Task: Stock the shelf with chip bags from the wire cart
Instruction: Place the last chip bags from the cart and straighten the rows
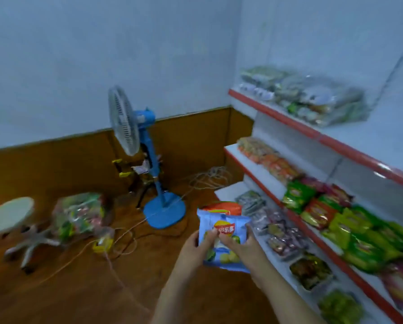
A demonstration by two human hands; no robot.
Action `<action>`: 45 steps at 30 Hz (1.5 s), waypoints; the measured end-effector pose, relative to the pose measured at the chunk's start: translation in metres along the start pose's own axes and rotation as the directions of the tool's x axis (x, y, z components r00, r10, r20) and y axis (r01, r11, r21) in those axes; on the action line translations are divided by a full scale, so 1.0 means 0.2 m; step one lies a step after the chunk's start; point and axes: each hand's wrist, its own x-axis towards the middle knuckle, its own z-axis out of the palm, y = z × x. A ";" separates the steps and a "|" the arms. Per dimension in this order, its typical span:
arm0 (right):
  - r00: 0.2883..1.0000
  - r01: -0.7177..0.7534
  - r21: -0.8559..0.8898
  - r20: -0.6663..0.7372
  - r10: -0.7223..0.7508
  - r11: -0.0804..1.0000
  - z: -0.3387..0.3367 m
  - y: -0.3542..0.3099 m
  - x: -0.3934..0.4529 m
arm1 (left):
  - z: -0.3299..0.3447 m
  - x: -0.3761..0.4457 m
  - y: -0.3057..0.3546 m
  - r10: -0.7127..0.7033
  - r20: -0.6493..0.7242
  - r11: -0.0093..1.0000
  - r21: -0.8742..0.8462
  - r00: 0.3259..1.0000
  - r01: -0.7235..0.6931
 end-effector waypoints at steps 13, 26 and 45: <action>0.699 -0.007 0.243 -0.692 0.178 0.970 -1.56 0.31 -0.45 | 1.73 0.16 -0.27 -0.090 0.582 0.953 0.286 0.808 -0.099; 0.414 -0.212 0.302 -0.834 0.366 0.929 -2.88 0.94 -0.46 | 3.16 0.36 -0.93 -0.281 0.724 0.684 0.611 0.630 -0.398; 0.388 -0.438 0.375 -0.741 0.548 0.817 -2.98 1.19 -0.44 | 3.12 0.59 -0.95 -0.239 0.662 0.710 0.618 0.710 -0.338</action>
